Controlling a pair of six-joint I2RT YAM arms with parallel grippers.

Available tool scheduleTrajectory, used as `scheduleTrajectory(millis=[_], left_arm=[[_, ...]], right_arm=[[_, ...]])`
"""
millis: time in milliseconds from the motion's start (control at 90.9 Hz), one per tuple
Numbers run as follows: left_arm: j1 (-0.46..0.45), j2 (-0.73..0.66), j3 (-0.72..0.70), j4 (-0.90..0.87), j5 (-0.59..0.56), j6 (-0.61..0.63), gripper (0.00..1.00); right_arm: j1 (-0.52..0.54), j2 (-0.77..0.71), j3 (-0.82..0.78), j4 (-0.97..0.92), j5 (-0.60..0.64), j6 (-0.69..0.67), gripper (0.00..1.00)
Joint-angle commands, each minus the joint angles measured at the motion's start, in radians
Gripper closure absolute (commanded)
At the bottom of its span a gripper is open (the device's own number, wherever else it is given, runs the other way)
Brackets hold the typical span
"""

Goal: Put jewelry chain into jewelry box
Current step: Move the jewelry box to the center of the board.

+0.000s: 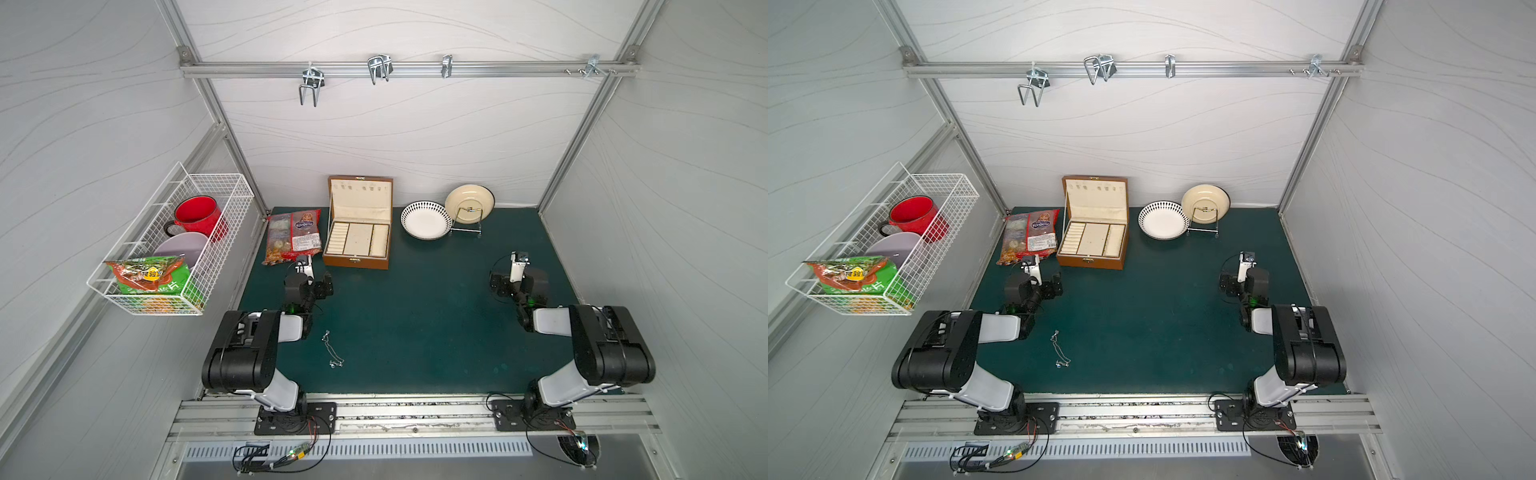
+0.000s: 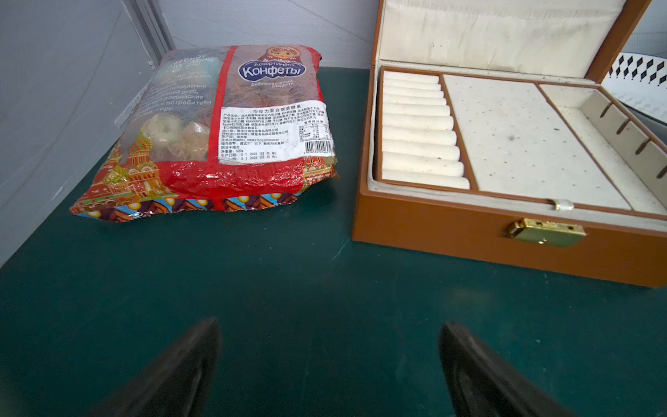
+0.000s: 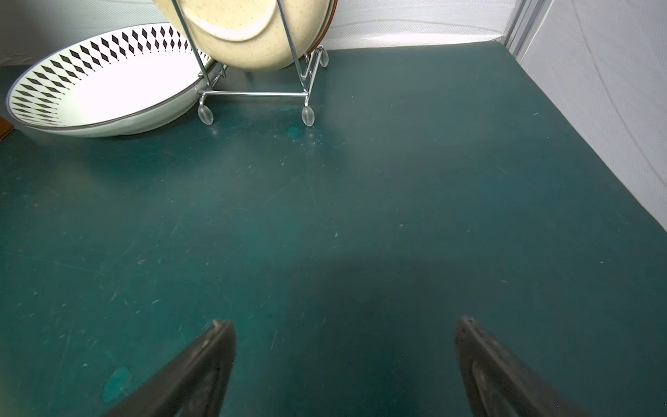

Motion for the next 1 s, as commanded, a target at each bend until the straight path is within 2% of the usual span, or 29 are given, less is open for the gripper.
scheduleTrajectory(millis=[0, 539, 682, 726, 814, 902, 990], left_arm=[[0.003, 0.0, 0.021, 0.033, 0.001, 0.003, 0.0], [0.005, 0.0, 0.023, 0.026, 0.007, 0.0, 0.0], [0.006, -0.009, 0.027, 0.021, -0.012, -0.002, 0.0], [0.005, -0.047, 0.06, -0.094, -0.048, -0.018, 0.0], [0.006, -0.125, 0.177, -0.371, -0.197, -0.078, 0.0], [0.006, -0.187, 0.252, -0.528, -0.294, -0.151, 0.0], [0.006, -0.229, 0.338, -0.726, -0.332, -0.302, 0.0]], right_arm=[[-0.012, 0.004, 0.011, 0.018, -0.025, 0.012, 0.01], [-0.022, 0.006, 0.014, 0.015, -0.047, 0.016, 0.01], [-0.011, -0.021, 0.005, 0.011, -0.007, 0.013, 0.01], [0.0, -0.07, 0.015, -0.054, 0.02, 0.008, 0.01], [0.006, -0.174, 0.086, -0.275, 0.079, 0.054, 0.01], [0.0, -0.276, 0.078, -0.306, 0.137, 0.123, 0.01], [-0.012, -0.389, 0.082, -0.37, 0.195, 0.296, 0.01]])
